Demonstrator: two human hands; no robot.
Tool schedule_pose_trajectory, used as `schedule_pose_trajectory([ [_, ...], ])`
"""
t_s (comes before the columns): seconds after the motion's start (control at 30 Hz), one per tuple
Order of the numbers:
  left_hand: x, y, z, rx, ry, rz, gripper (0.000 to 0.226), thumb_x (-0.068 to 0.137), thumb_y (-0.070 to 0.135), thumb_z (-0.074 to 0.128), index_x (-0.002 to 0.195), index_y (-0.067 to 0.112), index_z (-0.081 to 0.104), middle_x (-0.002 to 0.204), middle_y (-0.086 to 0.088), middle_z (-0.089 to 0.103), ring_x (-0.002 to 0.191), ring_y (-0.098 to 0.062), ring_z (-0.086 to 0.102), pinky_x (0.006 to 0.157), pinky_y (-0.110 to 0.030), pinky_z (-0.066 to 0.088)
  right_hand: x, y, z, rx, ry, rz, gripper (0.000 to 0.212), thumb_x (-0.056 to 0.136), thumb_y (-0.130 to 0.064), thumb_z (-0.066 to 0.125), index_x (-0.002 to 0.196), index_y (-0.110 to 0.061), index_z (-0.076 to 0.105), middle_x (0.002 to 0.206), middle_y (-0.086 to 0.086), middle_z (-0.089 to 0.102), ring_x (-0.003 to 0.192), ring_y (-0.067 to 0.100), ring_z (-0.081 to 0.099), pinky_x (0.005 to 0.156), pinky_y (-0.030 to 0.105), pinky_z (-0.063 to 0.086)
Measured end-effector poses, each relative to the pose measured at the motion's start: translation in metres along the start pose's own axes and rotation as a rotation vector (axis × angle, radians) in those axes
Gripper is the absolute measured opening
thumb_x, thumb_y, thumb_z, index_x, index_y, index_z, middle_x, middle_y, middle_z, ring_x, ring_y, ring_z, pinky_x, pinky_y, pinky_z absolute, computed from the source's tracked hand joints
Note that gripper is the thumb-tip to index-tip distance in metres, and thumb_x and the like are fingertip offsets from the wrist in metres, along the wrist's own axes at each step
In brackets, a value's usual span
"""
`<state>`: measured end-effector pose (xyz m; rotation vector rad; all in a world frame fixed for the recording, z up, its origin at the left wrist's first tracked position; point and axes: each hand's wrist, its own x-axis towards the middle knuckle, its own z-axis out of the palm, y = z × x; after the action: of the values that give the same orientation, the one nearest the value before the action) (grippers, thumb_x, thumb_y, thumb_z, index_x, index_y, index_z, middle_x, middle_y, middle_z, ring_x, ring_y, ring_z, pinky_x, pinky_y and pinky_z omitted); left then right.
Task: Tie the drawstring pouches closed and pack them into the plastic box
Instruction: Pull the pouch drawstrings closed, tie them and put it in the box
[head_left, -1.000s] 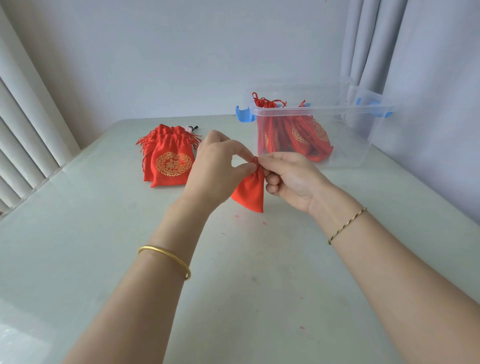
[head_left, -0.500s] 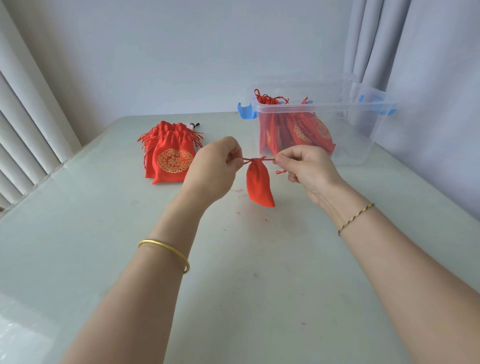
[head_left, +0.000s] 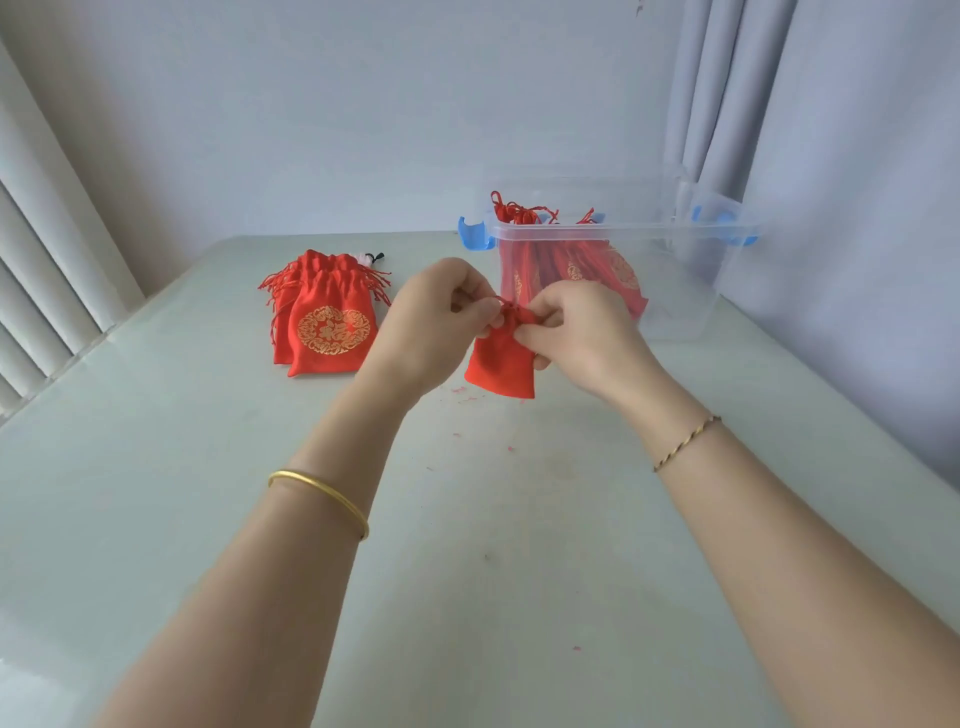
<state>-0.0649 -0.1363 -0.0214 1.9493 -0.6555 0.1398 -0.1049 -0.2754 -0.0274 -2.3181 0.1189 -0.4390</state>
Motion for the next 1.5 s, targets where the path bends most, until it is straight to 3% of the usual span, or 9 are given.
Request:
schedule_pose_trajectory([
  [0.17,0.028,0.012,-0.004,-0.045,0.062,0.005,0.011,0.088,0.007,0.053,0.098,0.011,0.056,0.091,-0.005,0.067,0.07,-0.008,0.057,0.054,-0.007,0.041,0.023,-0.01,-0.057,0.104,0.132,0.027,0.011,0.08,-0.008,0.061,0.072,0.001,0.062,0.063,0.016,0.062,0.04,0.007,0.056,0.038,0.015,0.034],
  [0.3,0.048,-0.004,-0.005,-0.01,0.16,-0.082,0.015,0.086,0.003,0.05,0.094,0.015,0.055,0.091,-0.003,0.065,0.076,-0.014,0.058,0.06,-0.02,0.043,0.071,-0.017,-0.103,0.148,0.387,0.038,0.025,0.08,-0.005,0.055,0.058,-0.017,0.048,0.058,0.008,0.058,0.035,0.002,0.056,0.033,0.016,0.034],
  [0.43,0.06,-0.03,-0.001,0.098,0.189,-0.165,0.017,0.084,0.003,0.051,0.093,0.014,0.059,0.091,-0.003,0.063,0.08,-0.017,0.056,0.059,-0.021,0.04,0.136,0.013,-0.118,-0.071,0.495,0.13,0.011,0.076,-0.005,0.047,0.068,-0.012,0.051,0.064,0.013,0.06,0.048,0.013,0.065,0.05,0.032,0.054],
  [0.53,0.062,-0.054,-0.005,0.268,0.187,-0.218,0.021,0.086,0.005,0.049,0.101,0.013,0.061,0.101,-0.002,0.061,0.09,-0.018,0.054,0.068,-0.023,0.04,0.171,0.042,-0.116,-0.272,0.463,0.234,0.013,0.076,-0.01,0.046,0.064,-0.013,0.049,0.052,0.009,0.062,0.035,-0.001,0.054,0.053,0.03,0.048],
  [0.63,0.059,-0.074,-0.014,0.528,0.157,-0.345,0.026,0.085,0.013,0.053,0.111,0.014,0.058,0.118,-0.011,0.054,0.113,-0.031,0.047,0.09,-0.039,0.042,0.177,0.052,-0.105,-0.302,0.335,0.333,0.025,0.084,-0.003,0.051,0.061,-0.012,0.047,0.027,-0.006,0.048,0.027,0.01,0.048,0.051,0.023,0.043],
  [0.77,0.042,-0.088,-0.021,0.835,0.123,-0.53,0.038,0.087,0.023,0.056,0.122,0.01,0.049,0.13,-0.016,0.04,0.124,-0.037,0.032,0.098,-0.045,0.033,0.168,0.044,-0.104,-0.274,0.398,0.255,0.023,0.08,0.008,0.047,0.097,0.006,0.062,0.092,0.022,0.069,0.082,0.031,0.068,0.073,0.037,0.054],
  [0.9,0.028,-0.101,-0.02,0.841,0.149,-0.532,0.038,0.089,0.017,0.055,0.124,0.008,0.046,0.133,-0.017,0.036,0.125,-0.037,0.032,0.096,-0.047,0.036,0.125,0.013,-0.099,-0.149,0.458,0.092,0.029,0.08,0.004,0.038,0.094,0.003,0.064,0.088,0.023,0.069,0.076,0.033,0.069,0.073,0.043,0.057],
  [1.13,0.017,-0.105,-0.026,0.907,0.224,-0.454,0.031,0.088,0.012,0.057,0.119,0.01,0.052,0.128,-0.015,0.04,0.121,-0.037,0.033,0.093,-0.044,0.037,0.051,-0.02,-0.029,0.063,0.17,-0.057,0.021,0.086,0.0,0.041,0.082,-0.004,0.061,0.068,0.012,0.066,0.051,0.018,0.064,0.044,0.022,0.046],
  [1.5,-0.004,-0.086,-0.034,0.723,0.0,-0.263,0.025,0.077,0.027,0.071,0.101,0.021,0.065,0.108,-0.007,0.056,0.112,-0.03,0.045,0.093,-0.037,0.037,0.023,0.002,0.074,0.3,-0.258,0.246,0.018,0.095,-0.014,0.046,0.079,-0.009,0.052,0.08,0.013,0.056,0.063,0.021,0.056,0.051,0.025,0.047],
])
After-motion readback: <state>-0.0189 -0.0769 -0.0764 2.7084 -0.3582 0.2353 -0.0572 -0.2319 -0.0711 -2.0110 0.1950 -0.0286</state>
